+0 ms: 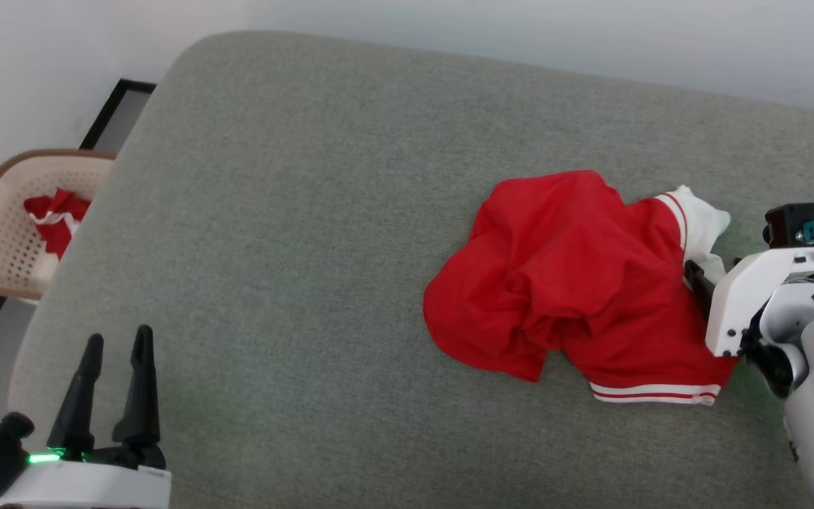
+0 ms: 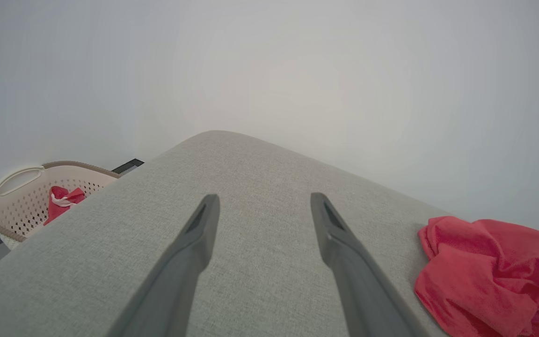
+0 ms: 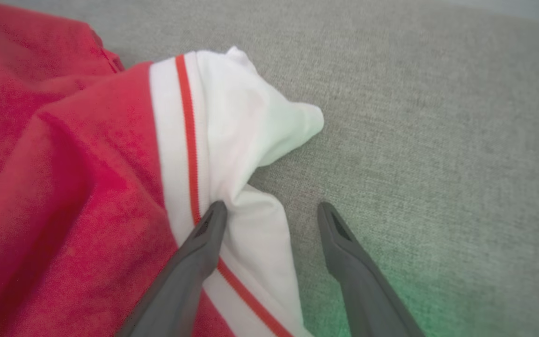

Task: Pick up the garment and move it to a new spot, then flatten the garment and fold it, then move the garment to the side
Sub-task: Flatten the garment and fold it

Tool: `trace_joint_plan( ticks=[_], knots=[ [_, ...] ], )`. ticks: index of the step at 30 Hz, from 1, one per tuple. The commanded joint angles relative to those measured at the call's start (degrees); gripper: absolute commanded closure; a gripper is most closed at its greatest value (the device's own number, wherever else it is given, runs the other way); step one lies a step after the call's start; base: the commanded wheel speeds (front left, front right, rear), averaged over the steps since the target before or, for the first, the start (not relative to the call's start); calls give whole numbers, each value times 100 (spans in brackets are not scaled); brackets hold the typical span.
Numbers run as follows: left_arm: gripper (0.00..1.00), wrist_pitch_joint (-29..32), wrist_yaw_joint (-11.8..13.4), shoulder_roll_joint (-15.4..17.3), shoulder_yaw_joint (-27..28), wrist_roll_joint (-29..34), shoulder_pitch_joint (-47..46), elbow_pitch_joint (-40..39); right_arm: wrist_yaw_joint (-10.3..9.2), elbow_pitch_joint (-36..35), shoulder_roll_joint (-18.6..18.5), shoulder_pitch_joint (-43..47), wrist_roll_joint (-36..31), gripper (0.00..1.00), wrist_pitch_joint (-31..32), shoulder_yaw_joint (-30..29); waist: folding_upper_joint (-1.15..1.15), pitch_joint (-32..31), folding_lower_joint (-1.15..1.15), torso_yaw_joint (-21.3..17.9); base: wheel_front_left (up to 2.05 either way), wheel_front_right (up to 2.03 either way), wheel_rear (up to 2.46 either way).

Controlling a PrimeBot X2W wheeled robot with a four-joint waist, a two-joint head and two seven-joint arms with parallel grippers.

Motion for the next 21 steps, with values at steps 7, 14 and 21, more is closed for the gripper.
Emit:
trace_joint_plan(
  ticks=[7,14,21],
  knots=[
    [0,1,-65,-91,105,64,-115,68,-9,647,83,-226,-86,100,518,-53,0,145,0,113,0,0,0],
    [0,1,-67,-82,185,104,-14,47,-10,603,33,-469,-77,100,473,-140,0,1,0,-51,0,0,0],
    [0,1,-70,11,307,112,170,-54,-9,260,-145,-301,2,100,484,-354,0,-253,0,-395,0,0,0]
  ],
)
